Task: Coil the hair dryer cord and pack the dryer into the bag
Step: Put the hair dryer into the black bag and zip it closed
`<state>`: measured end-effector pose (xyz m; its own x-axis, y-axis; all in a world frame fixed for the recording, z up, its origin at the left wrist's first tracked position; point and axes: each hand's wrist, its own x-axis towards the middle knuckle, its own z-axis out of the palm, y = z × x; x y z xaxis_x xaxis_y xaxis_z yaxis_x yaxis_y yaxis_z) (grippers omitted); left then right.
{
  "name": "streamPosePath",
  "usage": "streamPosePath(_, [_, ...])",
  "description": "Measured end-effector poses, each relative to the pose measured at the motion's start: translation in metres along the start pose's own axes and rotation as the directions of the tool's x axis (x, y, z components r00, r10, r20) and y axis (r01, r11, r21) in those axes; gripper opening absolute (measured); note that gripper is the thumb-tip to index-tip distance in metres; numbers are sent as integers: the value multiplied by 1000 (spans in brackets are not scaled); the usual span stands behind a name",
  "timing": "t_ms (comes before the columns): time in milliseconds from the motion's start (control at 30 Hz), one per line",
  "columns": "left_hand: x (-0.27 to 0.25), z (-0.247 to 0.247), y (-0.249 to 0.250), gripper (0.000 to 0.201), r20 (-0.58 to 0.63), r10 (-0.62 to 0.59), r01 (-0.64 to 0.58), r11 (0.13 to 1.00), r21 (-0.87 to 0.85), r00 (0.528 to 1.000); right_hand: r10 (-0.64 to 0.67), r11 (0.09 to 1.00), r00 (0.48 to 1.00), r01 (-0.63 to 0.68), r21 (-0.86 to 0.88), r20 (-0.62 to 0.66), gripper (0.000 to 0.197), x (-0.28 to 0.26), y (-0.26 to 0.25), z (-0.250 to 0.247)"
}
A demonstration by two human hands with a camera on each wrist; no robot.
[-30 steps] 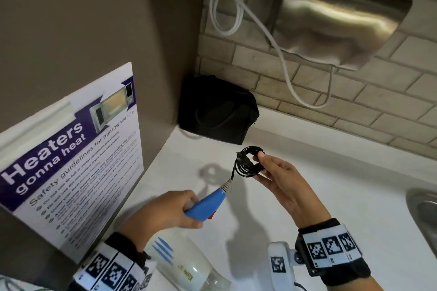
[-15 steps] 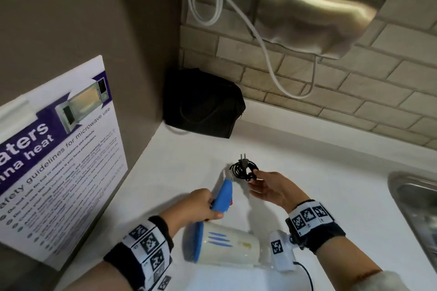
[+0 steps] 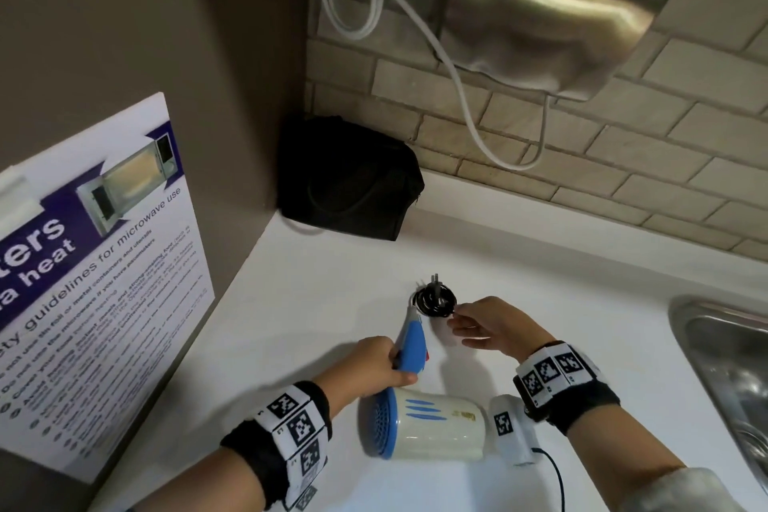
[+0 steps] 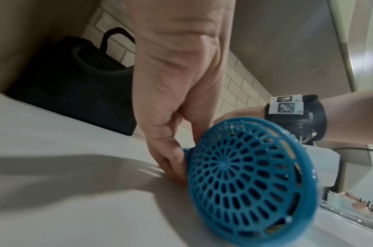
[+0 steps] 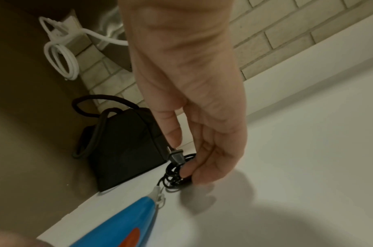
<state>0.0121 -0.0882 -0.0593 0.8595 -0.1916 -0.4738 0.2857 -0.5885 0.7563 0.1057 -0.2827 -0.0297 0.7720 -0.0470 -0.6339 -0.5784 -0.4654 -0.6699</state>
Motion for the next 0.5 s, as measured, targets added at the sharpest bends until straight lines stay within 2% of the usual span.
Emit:
streamPosePath(100, [-3, -2, -2, 45, -11, -12, 12, 998, -60, 1000, -42, 986, 999, 39, -160, -14, 17, -11, -7, 4])
streamPosePath(233, [-8, -8, -10, 46, -17, -21, 17, 978, -209, 1000, -95, 936, 995, 98, -339, 27, 20, -28, -16, 13])
streamPosePath(333, [-14, -16, -21, 45, -41, -26, 13, 955, -295, 999, -183, 864, 978, 209, -459, 100, 23, -40, -23, 21])
streamPosePath(400, [-20, -22, -31, 38, -82, -31, 3, 947, -321, 996, -286, 796, 943, 333, -506, 172, 25, -46, -29, 28])
streamPosePath(500, [-29, -32, -47, 26, -159, -47, -15, 928, -371, 986, -458, 654, 855, 511, -558, 246, 25, -48, -49, 43])
